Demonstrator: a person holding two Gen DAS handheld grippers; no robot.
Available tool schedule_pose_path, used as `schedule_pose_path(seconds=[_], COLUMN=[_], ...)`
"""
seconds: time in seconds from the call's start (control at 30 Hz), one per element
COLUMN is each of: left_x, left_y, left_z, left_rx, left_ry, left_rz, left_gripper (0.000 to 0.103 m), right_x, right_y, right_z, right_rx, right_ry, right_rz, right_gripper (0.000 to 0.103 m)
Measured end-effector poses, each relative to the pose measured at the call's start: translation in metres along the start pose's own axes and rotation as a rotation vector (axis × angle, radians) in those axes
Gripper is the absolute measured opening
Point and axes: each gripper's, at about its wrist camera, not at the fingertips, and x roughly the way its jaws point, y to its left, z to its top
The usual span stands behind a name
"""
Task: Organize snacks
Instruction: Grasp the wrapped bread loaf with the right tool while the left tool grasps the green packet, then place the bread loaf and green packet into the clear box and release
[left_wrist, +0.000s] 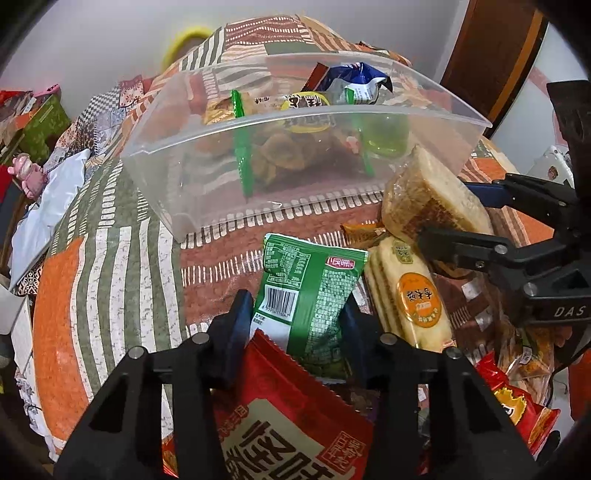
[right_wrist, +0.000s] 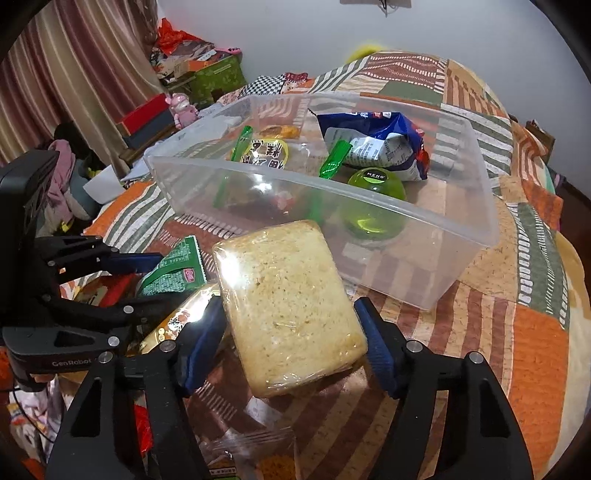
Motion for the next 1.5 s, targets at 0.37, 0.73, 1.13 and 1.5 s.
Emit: schedule_pose_path(seconds=[0.37, 0.73, 1.13, 1.5], left_x=[-0.024, -0.059, -0.096, -0.106], left_y=[0.006, 0.009, 0.007, 0.021], left_z=[-0.004, -0.002, 0.018, 0.062], left_rx=[-0.025, -0.043, -0.046, -0.078], left_ry=[-0.061, -0.147, -0.268, -0.346], left_rz=[-0.019, -0.036, -0.045, -0.034], left_gripper=[0.027, 0.026, 0.025, 0.025], right_x=[-0.024, -0.05, -0.084, -0.078], right_y=[0.01, 0.013, 0.023, 0.015], right_z=[0.0, 0.005, 0.023, 0.054], right_rx=[-0.017, -0.011, -0.017, 0.001], right_ry=[-0.085, -0.159, -0.276, -0.316], right_rz=[-0.067, -0.097, -0.105, -0.114], right_gripper=[0.056, 0.054, 0.054, 0.054])
